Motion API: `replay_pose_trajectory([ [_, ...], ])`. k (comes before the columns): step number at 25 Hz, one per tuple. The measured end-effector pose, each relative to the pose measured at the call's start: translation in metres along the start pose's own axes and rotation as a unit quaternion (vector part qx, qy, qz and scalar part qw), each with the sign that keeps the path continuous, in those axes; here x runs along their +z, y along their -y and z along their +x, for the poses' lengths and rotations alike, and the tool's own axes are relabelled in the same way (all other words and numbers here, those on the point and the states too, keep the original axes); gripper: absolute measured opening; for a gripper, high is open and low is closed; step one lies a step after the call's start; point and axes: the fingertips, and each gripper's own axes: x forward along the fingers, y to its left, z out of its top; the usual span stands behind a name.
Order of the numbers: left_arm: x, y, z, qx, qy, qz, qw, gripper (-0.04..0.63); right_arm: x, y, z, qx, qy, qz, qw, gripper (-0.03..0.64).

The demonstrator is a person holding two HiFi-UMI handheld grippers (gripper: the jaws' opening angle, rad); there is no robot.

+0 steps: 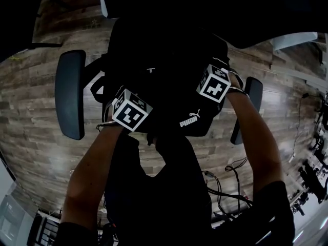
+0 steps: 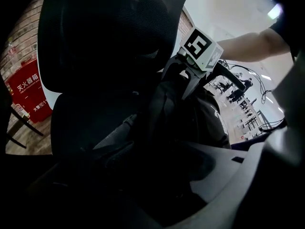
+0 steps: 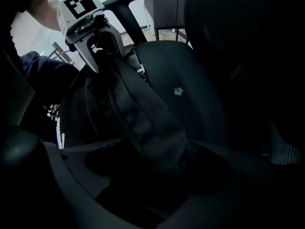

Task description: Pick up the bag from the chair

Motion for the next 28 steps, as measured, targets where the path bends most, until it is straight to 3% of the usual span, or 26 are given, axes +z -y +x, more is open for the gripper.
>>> replay_pose_trajectory([
  [4, 0.002, 0.002, 0.001, 0.008, 0.001, 0.009, 0.9999, 0.225, -0.001, 0.003, 0.001, -0.004, -0.002, 0.003, 1.0, 0.398],
  [7, 0.003, 0.007, -0.001, 0.03, 0.004, 0.036, 0.9989, 0.179, -0.004, 0.005, 0.0, -0.024, -0.013, 0.003, 1.0, 0.284],
  [9, 0.003, 0.011, -0.003, 0.04, 0.007, 0.05, 0.9979, 0.156, -0.007, 0.003, -0.001, -0.036, -0.022, -0.002, 0.999, 0.257],
  [16, 0.01, 0.019, -0.015, 0.05, 0.026, 0.063, 0.9964, 0.078, -0.005, -0.001, -0.014, -0.081, -0.02, 0.009, 0.996, 0.065],
  [28, 0.027, 0.033, -0.08, 0.063, 0.052, 0.071, 0.9941, 0.071, 0.013, -0.022, -0.088, -0.115, 0.039, 0.083, 0.989, 0.046],
])
